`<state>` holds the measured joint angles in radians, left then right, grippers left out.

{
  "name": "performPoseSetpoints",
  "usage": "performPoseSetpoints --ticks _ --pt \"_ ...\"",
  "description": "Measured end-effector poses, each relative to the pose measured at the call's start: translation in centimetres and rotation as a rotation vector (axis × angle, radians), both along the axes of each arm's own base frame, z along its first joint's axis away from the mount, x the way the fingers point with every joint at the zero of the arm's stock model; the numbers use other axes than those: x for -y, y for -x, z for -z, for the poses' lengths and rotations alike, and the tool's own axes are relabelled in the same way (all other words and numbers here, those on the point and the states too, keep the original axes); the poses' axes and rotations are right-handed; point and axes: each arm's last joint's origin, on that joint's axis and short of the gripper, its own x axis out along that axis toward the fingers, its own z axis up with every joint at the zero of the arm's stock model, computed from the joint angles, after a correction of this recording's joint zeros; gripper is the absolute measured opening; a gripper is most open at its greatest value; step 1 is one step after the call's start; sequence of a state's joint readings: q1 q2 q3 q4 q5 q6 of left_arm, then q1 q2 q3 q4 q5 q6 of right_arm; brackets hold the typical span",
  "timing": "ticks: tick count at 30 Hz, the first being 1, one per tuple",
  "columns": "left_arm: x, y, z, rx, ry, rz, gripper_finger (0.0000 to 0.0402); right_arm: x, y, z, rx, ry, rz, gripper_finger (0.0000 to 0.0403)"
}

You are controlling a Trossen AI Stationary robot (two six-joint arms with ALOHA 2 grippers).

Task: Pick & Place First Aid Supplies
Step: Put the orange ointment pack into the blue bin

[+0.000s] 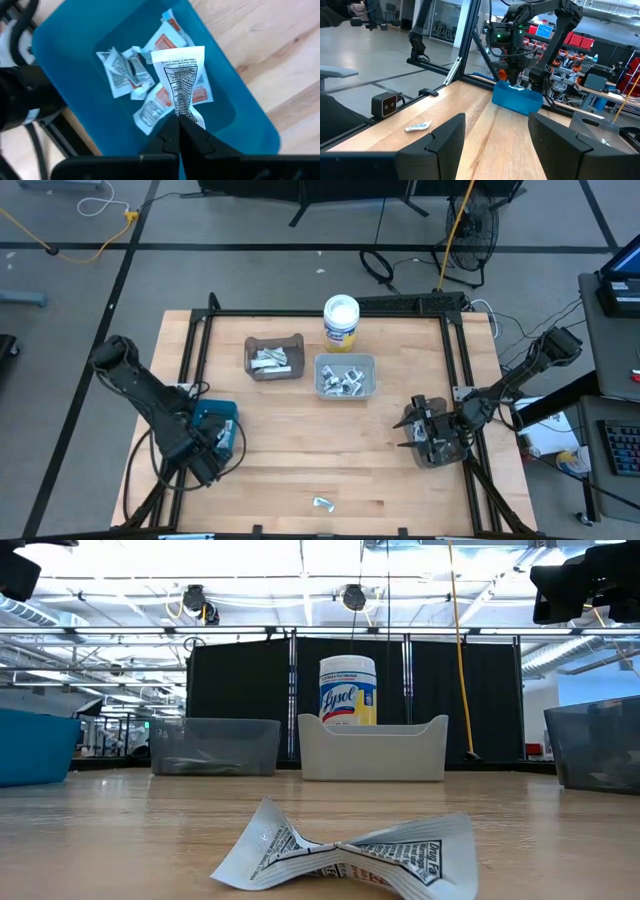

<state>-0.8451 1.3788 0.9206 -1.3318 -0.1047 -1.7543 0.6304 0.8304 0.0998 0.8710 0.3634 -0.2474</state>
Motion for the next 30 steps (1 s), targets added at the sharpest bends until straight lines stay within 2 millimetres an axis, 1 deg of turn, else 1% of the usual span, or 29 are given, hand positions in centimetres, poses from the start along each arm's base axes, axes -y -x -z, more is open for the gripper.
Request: performPoseSetpoints --ticks 4,7,15,17,19,22,24,27,30 --pt "0.0 0.0 0.0 0.016 -0.013 -0.007 0.0016 0.0 0.0 0.0 0.0 0.0 0.0 0.0212" --pt "0.0 0.0 0.0 0.025 -0.019 0.0 0.0041 0.0 0.0 0.0 0.0 0.0 0.0 0.0212" --pt "-0.1 0.0 0.0 0.033 -0.031 -0.034 0.017 0.0 0.0 0.0 0.0 0.0 0.0 0.0212" --pt "-0.1 -0.1 0.0 0.039 -0.032 -0.058 0.0194 0.0 0.0 0.0 0.0 0.0 0.0 0.0212" --pt "-0.1 -0.3 0.0 0.061 -0.032 -0.065 0.021 0.0 0.0 0.0 -0.001 0.001 0.0 0.0212" --pt "0.1 -1.1 -0.3 0.153 -0.035 -0.017 0.0219 0.0 0.0 0.0 0.0 0.0 0.0 0.0212" --pt "0.4 -1.8 -0.4 0.248 -0.038 0.055 0.0217 0.0 0.0 0.0 -0.001 0.001 0.001 0.0212" --pt "1.2 -3.4 -0.6 0.435 -0.044 0.21 0.0208 0.0 0.0 0.0 -0.001 0.0 0.001 0.0212" --pt "2.4 -5.4 -1.3 0.634 -0.064 0.403 0.0198 0.0 0.0 0.0 -0.003 -0.008 0.0 0.0212"
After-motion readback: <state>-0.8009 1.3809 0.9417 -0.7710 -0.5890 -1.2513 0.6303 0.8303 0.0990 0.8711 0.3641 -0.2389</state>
